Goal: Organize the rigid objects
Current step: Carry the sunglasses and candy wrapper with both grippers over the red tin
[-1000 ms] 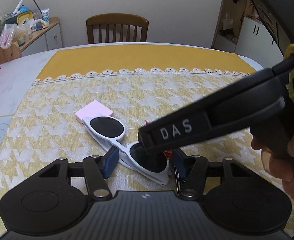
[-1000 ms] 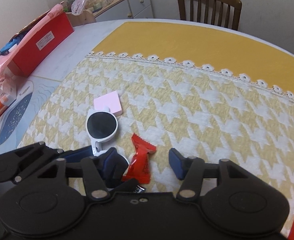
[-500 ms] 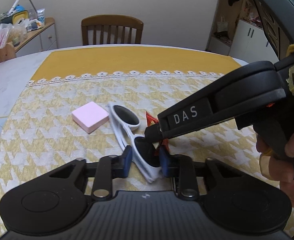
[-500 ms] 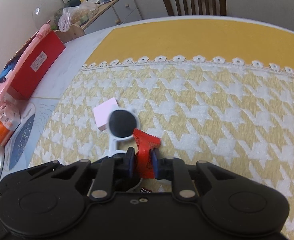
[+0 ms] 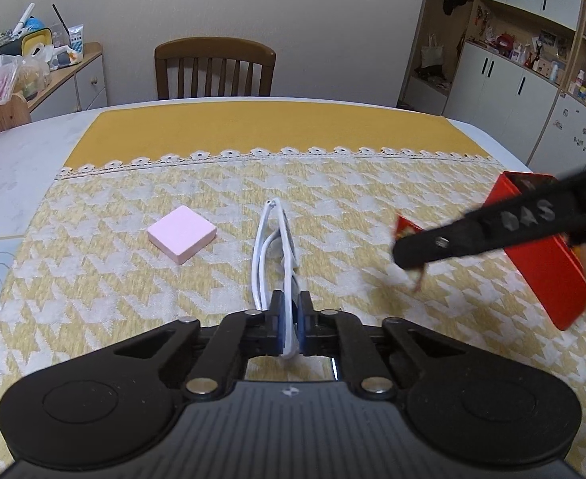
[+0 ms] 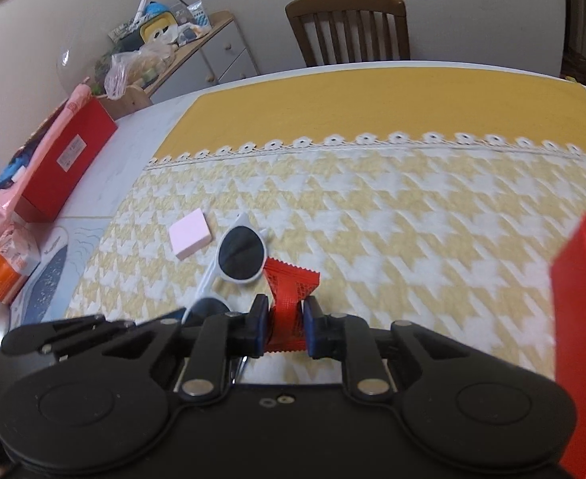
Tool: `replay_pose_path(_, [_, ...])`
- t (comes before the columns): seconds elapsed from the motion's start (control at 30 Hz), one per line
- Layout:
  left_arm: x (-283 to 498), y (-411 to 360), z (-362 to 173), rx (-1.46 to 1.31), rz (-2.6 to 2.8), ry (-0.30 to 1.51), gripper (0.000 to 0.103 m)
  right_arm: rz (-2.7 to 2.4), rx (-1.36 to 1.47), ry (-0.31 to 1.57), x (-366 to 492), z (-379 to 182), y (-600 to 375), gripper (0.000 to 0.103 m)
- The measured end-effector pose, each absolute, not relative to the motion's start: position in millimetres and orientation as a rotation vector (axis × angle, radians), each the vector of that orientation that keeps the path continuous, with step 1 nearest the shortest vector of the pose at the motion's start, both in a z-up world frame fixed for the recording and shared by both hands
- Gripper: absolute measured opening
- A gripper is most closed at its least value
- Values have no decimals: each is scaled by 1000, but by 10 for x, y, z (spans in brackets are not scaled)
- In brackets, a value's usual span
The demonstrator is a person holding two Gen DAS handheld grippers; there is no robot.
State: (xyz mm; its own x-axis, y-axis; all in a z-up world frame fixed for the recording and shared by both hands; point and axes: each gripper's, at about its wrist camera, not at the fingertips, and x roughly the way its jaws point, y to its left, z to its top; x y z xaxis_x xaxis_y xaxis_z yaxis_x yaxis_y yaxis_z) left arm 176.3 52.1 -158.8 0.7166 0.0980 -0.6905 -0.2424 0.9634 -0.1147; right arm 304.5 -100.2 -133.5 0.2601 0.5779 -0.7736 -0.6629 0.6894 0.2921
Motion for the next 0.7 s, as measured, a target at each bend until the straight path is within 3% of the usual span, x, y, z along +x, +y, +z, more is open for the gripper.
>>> replay_pose_path(0.7, [1504,305,-1028,-223,194,712,3,794,-26,886,2537,-874,-2093,17])
